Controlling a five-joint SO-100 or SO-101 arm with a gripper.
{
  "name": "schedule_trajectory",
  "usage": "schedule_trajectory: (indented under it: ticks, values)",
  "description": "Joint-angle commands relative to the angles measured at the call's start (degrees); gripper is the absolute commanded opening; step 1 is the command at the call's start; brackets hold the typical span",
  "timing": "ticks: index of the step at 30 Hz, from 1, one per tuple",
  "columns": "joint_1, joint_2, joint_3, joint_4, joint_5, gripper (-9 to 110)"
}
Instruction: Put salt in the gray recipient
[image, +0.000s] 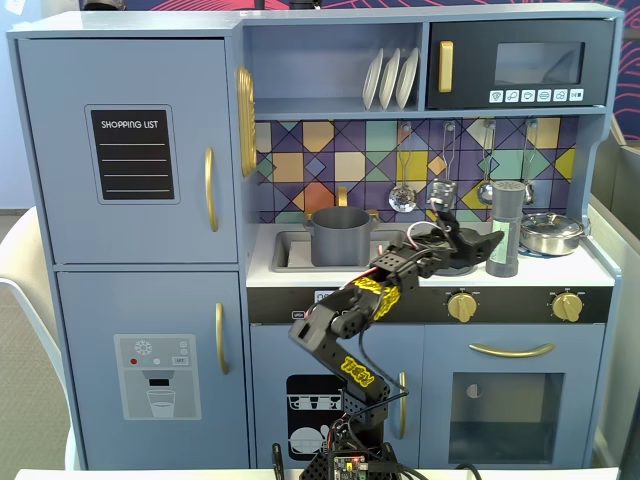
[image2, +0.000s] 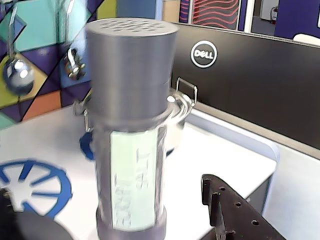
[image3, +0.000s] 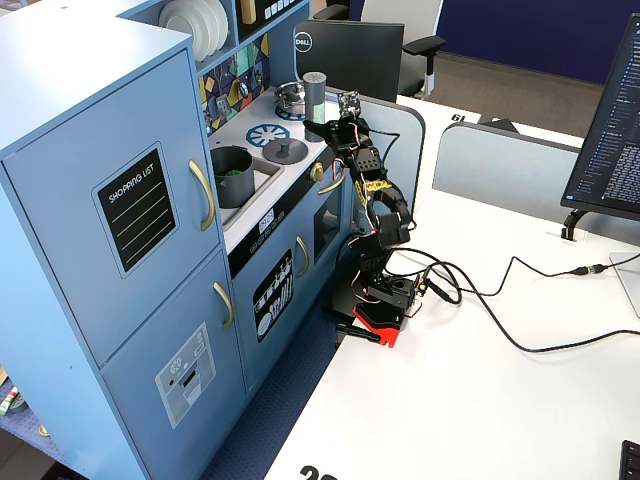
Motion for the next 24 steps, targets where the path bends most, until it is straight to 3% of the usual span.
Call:
schedule_trajectory:
  ticks: [1,5,24]
  values:
    - [0.79,-5.19,-5.36,-6.94,2.20,61]
    - [0.53,-11.07,-7.82,-11.78,2.20,60]
    - [-2.55,-38.41,-35.07,-12.66,1.14,51]
